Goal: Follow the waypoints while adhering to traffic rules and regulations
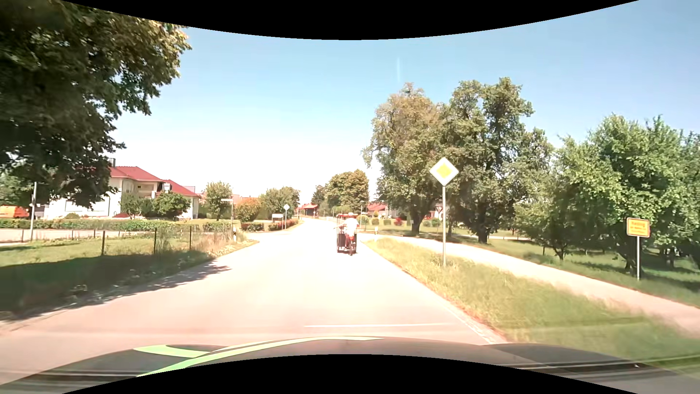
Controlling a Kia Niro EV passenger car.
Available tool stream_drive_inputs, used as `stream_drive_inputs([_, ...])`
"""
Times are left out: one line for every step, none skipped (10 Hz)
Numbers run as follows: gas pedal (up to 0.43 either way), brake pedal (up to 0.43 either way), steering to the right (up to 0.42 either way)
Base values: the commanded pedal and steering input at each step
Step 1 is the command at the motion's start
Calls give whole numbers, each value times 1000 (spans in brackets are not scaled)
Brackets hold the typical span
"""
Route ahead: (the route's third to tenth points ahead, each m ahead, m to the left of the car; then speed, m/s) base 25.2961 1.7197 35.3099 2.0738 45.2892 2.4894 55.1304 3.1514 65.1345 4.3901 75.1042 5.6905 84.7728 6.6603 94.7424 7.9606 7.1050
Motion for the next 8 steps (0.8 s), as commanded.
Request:
stream_drive_inputs([0,177,-8])
stream_drive_inputs([0,189,-7])
stream_drive_inputs([0,207,-7])
stream_drive_inputs([0,220,-8])
stream_drive_inputs([0,220,-7])
stream_drive_inputs([0,226,-8])
stream_drive_inputs([0,232,-7])
stream_drive_inputs([0,244,-7])
